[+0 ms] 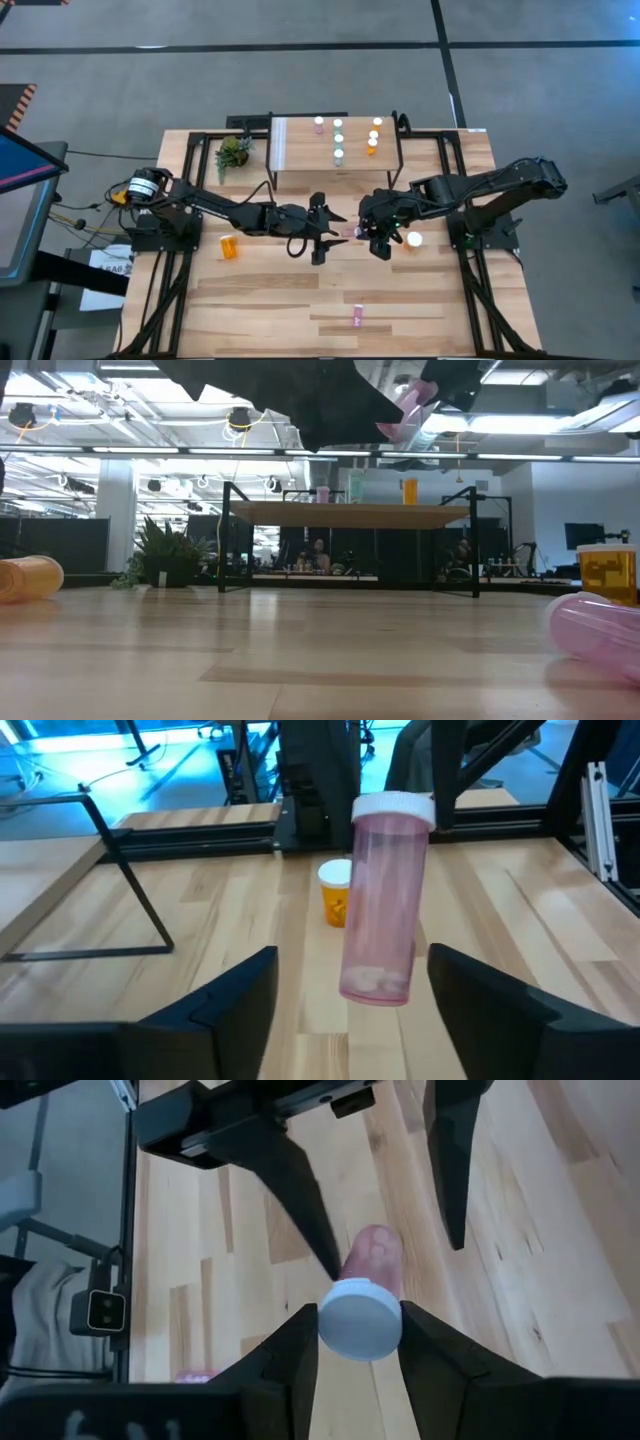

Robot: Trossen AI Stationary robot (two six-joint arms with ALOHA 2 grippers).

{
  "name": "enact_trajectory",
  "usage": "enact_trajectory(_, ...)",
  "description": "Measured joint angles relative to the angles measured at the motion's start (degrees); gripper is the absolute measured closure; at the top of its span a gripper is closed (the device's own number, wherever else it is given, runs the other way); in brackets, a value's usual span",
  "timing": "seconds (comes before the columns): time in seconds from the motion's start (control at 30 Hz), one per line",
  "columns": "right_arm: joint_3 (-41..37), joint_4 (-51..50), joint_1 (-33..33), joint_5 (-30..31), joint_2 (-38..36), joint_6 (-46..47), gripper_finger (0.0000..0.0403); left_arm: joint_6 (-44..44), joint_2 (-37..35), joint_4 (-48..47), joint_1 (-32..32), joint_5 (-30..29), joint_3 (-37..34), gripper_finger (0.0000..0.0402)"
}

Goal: Pick and place medicine bottles onto shelf by color
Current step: Put the right pink pill bottle on the shelf aligned with the other pink pill bottle

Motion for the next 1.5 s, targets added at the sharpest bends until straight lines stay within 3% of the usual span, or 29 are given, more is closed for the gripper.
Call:
enact_trajectory(0.27,0.0,0.11,0.0,0.02,0.0,-0.13,0.0256,0.64,0.02,0.04,0.0,0.61,0.0,0.0236)
enact_trajectory(0.6,0.0,0.07,-0.02,0.24,0.0,0.27,0.0256,0.89,0.06,0.04,-0.04,0.65,0.0,0.0297)
enact_trajectory(1.2,0.78,-4.22,0.45,-2.12,-3.03,1.54,0.0159,1.19,0.07,1.2,0.02,1.7,-0.07,0.0316)
enact_trajectory(1.33,1.16,-4.66,1.74,1.22,-7.39,-0.06,0.0161,1.45,0.02,3.75,0.1,4.02,-0.07,0.0316)
enact_trajectory(1.5,1.18,-4.59,6.63,13.63,-11.86,-3.14,0.0164,0.9,0.02,7.04,0.39,7.7,-0.07,0.0317)
